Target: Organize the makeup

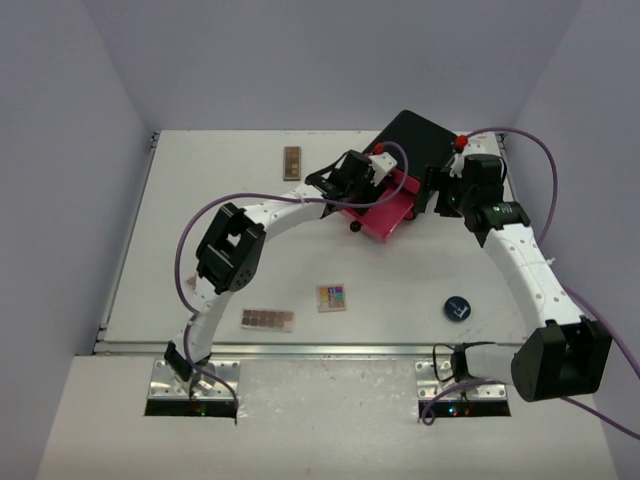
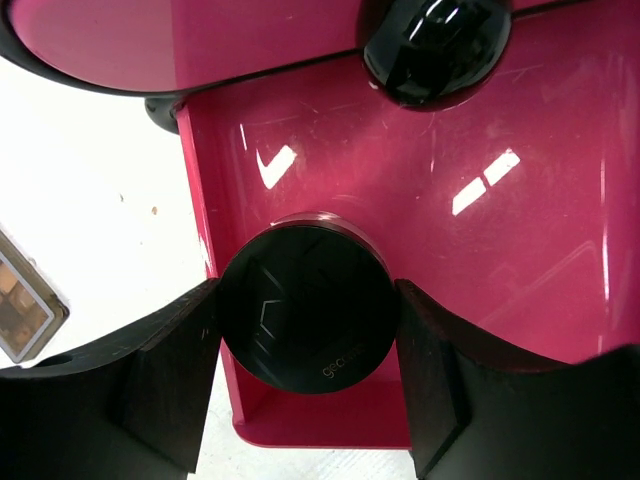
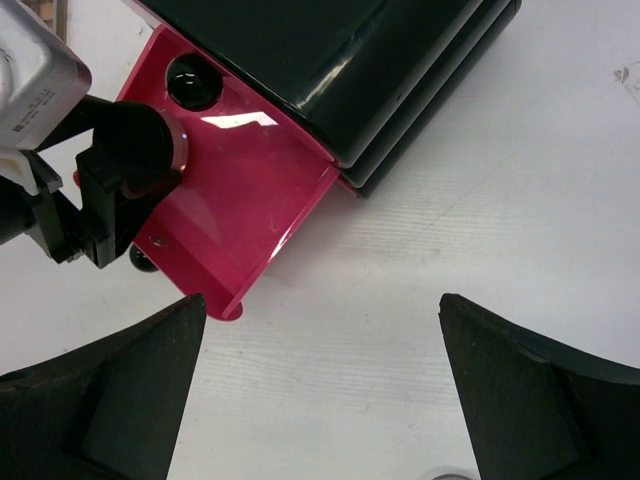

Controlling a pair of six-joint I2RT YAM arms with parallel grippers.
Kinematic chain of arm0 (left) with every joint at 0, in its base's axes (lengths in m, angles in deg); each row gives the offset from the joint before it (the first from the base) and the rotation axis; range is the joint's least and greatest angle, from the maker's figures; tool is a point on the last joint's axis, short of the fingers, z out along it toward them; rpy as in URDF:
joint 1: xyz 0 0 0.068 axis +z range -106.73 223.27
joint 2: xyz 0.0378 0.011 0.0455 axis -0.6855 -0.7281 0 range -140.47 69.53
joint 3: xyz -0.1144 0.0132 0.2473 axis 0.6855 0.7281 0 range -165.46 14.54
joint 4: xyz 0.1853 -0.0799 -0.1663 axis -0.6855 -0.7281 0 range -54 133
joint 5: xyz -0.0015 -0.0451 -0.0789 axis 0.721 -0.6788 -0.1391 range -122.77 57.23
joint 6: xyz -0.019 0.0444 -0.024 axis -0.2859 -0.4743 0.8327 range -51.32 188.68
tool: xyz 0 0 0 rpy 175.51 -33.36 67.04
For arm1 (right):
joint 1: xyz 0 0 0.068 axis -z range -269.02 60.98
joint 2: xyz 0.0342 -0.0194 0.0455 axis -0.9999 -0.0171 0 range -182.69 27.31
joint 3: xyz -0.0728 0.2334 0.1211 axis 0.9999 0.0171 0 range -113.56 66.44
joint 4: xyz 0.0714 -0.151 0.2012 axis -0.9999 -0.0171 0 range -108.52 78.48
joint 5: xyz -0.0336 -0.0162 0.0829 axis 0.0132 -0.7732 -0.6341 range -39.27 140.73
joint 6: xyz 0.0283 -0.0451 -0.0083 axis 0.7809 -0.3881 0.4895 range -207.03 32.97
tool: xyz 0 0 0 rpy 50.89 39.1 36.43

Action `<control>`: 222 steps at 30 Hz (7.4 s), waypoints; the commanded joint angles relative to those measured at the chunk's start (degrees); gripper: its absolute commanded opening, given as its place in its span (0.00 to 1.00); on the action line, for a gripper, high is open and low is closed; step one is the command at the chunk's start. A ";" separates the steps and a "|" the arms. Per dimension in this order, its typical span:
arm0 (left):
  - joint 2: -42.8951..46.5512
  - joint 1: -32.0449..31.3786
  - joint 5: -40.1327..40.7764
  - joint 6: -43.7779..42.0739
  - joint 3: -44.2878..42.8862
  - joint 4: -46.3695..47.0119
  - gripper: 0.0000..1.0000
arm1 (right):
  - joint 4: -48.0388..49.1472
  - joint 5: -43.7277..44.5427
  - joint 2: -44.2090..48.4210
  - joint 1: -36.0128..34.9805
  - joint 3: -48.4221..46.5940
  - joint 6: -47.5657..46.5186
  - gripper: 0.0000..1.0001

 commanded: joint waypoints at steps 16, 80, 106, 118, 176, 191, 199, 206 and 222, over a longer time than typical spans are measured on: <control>1.13 -1.35 2.92 -1.62 -2.03 3.77 0.79 | -4.05 14.42 4.85 1.13 2.40 1.97 0.99; 34.58 7.89 -7.13 4.79 22.39 -3.58 0.89 | -5.21 13.24 16.22 7.72 37.68 24.59 0.11; 34.57 8.70 -8.25 4.62 20.95 -2.68 0.89 | -7.11 24.43 -5.42 8.00 26.26 26.64 0.95; 35.33 8.86 -8.69 4.55 21.04 -2.60 0.89 | -5.46 26.01 -7.15 10.36 27.07 26.65 0.81; 19.70 12.46 -1.44 3.93 11.37 -5.14 0.90 | 12.46 19.08 -23.75 -21.46 -6.42 -10.90 0.50; 19.80 12.46 -2.29 4.00 11.12 -5.77 0.90 | 7.68 17.54 -27.38 -21.46 -10.18 -8.80 0.94; 20.50 12.46 -2.63 3.98 10.02 -7.61 0.89 | 4.46 10.46 -22.68 -21.46 -13.19 -6.20 0.93; 22.39 12.46 -3.30 4.05 8.60 -10.35 0.87 | 2.28 5.93 -15.29 -21.24 -16.79 -4.29 0.90; 21.80 0.29 -2.74 3.23 19.99 -11.02 0.64 | 1.84 12.38 -33.28 -6.01 -41.23 -0.12 0.84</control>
